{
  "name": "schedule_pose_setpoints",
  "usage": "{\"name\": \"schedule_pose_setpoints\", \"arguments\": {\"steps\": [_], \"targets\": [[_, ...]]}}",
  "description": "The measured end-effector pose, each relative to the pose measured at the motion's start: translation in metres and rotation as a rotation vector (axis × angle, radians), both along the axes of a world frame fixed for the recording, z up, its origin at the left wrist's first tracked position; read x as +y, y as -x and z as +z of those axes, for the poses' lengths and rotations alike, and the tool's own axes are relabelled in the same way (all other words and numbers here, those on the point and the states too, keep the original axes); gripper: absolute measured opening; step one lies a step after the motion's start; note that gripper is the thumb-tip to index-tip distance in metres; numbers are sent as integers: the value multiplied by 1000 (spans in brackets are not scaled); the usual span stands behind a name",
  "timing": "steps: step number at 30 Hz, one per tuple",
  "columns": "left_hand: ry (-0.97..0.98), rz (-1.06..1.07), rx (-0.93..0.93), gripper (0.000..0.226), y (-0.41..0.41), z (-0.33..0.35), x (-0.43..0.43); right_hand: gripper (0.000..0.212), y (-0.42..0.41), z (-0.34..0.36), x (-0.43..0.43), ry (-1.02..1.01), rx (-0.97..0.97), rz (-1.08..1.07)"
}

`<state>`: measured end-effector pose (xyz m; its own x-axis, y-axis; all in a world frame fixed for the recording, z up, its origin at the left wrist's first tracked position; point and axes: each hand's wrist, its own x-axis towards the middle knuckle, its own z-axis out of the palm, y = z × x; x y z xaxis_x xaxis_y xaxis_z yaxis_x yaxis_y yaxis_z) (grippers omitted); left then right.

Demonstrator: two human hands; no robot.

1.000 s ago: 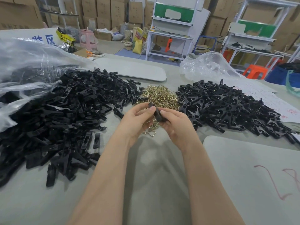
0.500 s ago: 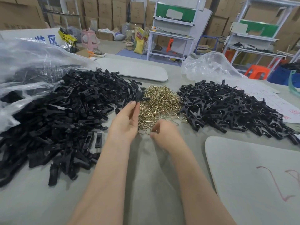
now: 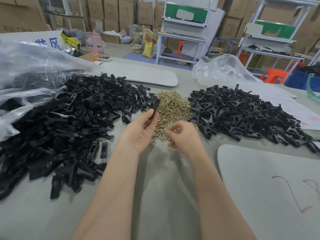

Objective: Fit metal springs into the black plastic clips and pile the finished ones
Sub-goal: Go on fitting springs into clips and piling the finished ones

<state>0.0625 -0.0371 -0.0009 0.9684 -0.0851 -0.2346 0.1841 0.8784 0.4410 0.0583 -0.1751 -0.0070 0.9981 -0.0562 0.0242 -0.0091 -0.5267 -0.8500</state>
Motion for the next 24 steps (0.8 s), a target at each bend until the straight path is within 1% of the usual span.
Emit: {"name": "schedule_pose_setpoints", "arguments": {"steps": [2,3,4,5,7,8,9,11,14,15,18,19,24], "targets": [[-149,11,-56,4,-1,-2,-4,6,0,6,-9,-274,-57,-72],[-259,28,-83,8,-1,-3,-7,8,0,10,-12,-390,-77,-105],[-416,52,-113,13,0,-4,-9,11,0,12,-15,-500,-90,-126],[-642,83,-151,19,-1,-6,-12,15,-1,14,-18,-595,-98,-134],[-1177,136,-280,27,-1,-10,-16,15,-2,17,-21,-707,-107,-137],[-1373,160,-361,28,0,-11,-18,14,-2,17,-22,-739,-109,-148],[-1494,179,-430,27,1,-12,-19,14,-2,17,-23,-760,-109,-164],[-1586,197,-499,24,4,-14,-20,9,-4,16,-26,-753,-108,-187],[-1631,207,-520,21,5,-16,-20,4,-4,16,-31,-661,-105,-164],[-1651,205,-531,20,5,-16,-19,6,-4,16,-32,-600,-104,-149],[-1686,176,-588,21,7,-16,-19,11,-2,15,-34,-331,-120,-122],[-1691,168,-609,21,8,-15,-19,13,-2,15,-34,-279,-130,-114],[-1702,150,-662,21,7,-14,-18,16,1,18,-35,-202,-119,-67]]}}
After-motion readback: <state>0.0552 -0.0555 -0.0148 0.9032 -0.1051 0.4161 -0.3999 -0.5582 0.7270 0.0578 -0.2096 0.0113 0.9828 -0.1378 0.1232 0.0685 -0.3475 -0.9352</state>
